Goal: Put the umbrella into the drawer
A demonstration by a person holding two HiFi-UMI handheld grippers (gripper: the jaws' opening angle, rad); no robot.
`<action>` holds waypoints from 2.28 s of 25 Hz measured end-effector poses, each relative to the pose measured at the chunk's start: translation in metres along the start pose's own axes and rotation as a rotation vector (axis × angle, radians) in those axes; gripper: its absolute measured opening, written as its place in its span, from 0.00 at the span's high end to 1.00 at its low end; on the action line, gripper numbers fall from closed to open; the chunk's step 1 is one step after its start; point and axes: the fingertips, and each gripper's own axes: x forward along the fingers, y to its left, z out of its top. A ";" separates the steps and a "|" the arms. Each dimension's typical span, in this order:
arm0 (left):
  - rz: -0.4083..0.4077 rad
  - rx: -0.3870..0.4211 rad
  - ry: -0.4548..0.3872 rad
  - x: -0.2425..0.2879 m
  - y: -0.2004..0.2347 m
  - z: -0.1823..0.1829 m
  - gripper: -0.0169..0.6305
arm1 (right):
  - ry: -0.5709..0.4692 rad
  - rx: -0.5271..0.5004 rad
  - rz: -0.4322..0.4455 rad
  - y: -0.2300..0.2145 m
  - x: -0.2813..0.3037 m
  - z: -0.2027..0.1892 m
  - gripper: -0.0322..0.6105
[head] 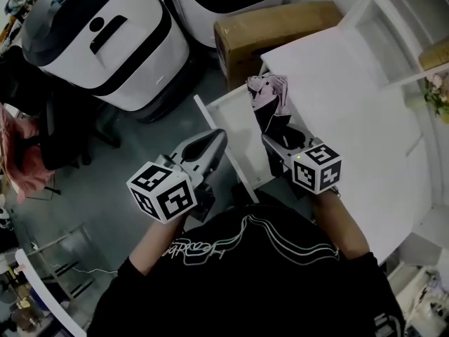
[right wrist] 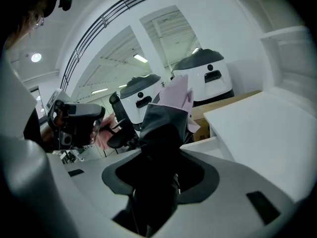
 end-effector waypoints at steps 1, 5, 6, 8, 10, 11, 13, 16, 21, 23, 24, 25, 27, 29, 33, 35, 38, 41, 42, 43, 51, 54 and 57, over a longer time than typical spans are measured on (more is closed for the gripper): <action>0.005 -0.006 0.003 0.001 0.005 -0.001 0.94 | 0.019 -0.008 -0.005 -0.004 0.008 -0.005 0.63; 0.032 -0.028 0.013 0.003 0.022 -0.006 0.94 | 0.089 -0.019 -0.018 -0.019 0.036 -0.025 0.63; 0.038 -0.032 0.013 0.004 0.026 -0.007 0.94 | 0.105 -0.021 -0.022 -0.024 0.042 -0.031 0.63; 0.048 -0.037 0.013 0.006 0.034 -0.008 0.94 | 0.139 -0.032 -0.036 -0.034 0.057 -0.042 0.63; 0.055 -0.047 0.015 0.008 0.042 -0.010 0.94 | 0.178 -0.044 -0.051 -0.043 0.071 -0.055 0.63; 0.058 -0.054 0.017 0.009 0.047 -0.012 0.94 | 0.200 -0.048 -0.057 -0.048 0.078 -0.063 0.63; 0.064 -0.071 0.022 0.009 0.055 -0.016 0.94 | 0.253 -0.057 -0.071 -0.055 0.092 -0.080 0.63; 0.072 -0.096 0.029 0.009 0.064 -0.020 0.94 | 0.330 -0.067 -0.096 -0.068 0.109 -0.102 0.63; 0.087 -0.119 0.043 0.008 0.076 -0.025 0.94 | 0.446 -0.087 -0.132 -0.090 0.134 -0.137 0.63; 0.093 -0.128 0.046 0.007 0.081 -0.027 0.94 | 0.474 -0.063 -0.143 -0.097 0.142 -0.149 0.63; 0.098 -0.132 0.049 0.007 0.084 -0.029 0.94 | 0.485 -0.053 -0.149 -0.101 0.146 -0.154 0.63; 0.104 -0.136 0.053 0.006 0.086 -0.030 0.94 | 0.497 -0.049 -0.156 -0.104 0.150 -0.158 0.63; 0.110 -0.139 0.057 0.005 0.090 -0.033 0.94 | 0.515 -0.041 -0.169 -0.108 0.156 -0.167 0.63; 0.118 -0.141 0.057 0.002 0.095 -0.034 0.94 | 0.517 -0.017 -0.176 -0.109 0.160 -0.173 0.63; 0.149 -0.152 0.048 -0.007 0.101 -0.030 0.94 | 0.530 -0.019 -0.185 -0.110 0.165 -0.182 0.62; 0.159 -0.156 0.043 -0.010 0.102 -0.029 0.94 | 0.539 -0.028 -0.181 -0.110 0.167 -0.184 0.62; 0.159 -0.155 0.031 -0.015 0.104 -0.031 0.94 | 0.543 -0.021 -0.167 -0.110 0.169 -0.185 0.61; 0.171 -0.157 0.029 -0.020 0.101 -0.032 0.94 | 0.557 -0.010 -0.162 -0.110 0.169 -0.186 0.60; 0.174 -0.157 0.028 -0.021 0.099 -0.033 0.94 | 0.558 -0.009 -0.159 -0.109 0.168 -0.186 0.60; 0.172 -0.156 0.026 -0.022 0.097 -0.035 0.94 | 0.554 -0.008 -0.155 -0.108 0.167 -0.185 0.60; 0.127 -0.137 0.021 -0.035 0.069 -0.045 0.94 | 0.357 0.081 -0.197 -0.099 0.122 -0.148 0.58; 0.098 -0.119 0.018 -0.043 0.052 -0.052 0.94 | 0.182 0.191 -0.127 -0.078 0.092 -0.119 0.58; 0.066 -0.090 0.016 -0.054 0.031 -0.054 0.94 | -0.008 0.247 -0.038 -0.043 0.051 -0.076 0.58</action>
